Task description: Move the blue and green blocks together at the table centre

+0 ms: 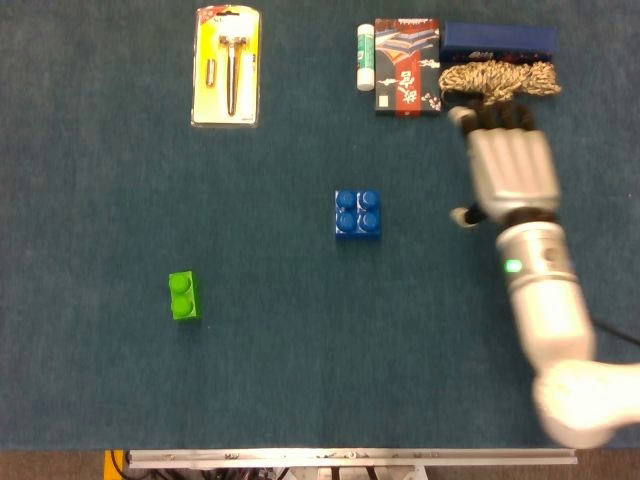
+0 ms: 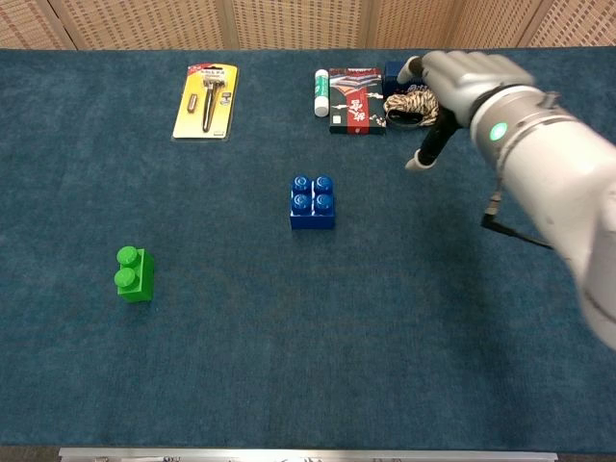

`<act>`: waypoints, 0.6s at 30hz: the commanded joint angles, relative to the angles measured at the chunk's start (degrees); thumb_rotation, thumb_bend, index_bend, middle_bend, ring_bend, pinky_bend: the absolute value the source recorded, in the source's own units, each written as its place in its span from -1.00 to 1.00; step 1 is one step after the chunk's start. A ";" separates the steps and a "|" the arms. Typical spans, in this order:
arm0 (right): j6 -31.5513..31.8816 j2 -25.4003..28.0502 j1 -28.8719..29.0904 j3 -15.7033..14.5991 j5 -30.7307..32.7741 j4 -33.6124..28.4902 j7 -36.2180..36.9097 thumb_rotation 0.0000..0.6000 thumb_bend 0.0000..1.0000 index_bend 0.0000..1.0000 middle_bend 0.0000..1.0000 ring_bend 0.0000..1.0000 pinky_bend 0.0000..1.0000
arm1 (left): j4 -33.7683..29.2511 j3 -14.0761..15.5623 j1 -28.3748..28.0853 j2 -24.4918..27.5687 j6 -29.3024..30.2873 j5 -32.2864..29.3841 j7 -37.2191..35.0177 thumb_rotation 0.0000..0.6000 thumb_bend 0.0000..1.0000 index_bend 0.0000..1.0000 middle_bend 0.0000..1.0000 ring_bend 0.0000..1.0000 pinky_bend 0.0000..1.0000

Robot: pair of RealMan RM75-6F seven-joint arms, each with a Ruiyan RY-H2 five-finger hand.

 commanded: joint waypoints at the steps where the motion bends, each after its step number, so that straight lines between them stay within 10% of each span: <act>1: -7.91 10.94 -5.82 -5.07 -5.54 -6.54 6.45 1.00 -0.95 -0.60 -0.75 -1.00 -0.95 | -1.41 -0.23 -0.57 0.40 -0.85 -0.50 1.43 1.00 -1.00 -0.11 -0.27 -0.45 -0.04; 11: -32.87 35.30 -13.83 -14.15 -24.08 -8.98 22.49 1.00 -0.92 -0.52 -0.75 -1.00 -0.95 | -7.62 -0.79 -1.72 2.11 -1.20 -0.30 4.03 1.00 -1.00 -0.11 -0.27 -0.45 -0.04; 18: -31.48 39.89 -22.05 -20.94 -48.57 -2.93 30.68 1.00 -0.91 -0.52 -0.75 -1.00 -0.95 | -11.97 -1.19 -2.46 3.31 -1.45 -0.27 5.18 1.00 -1.00 -0.11 -0.27 -0.45 -0.04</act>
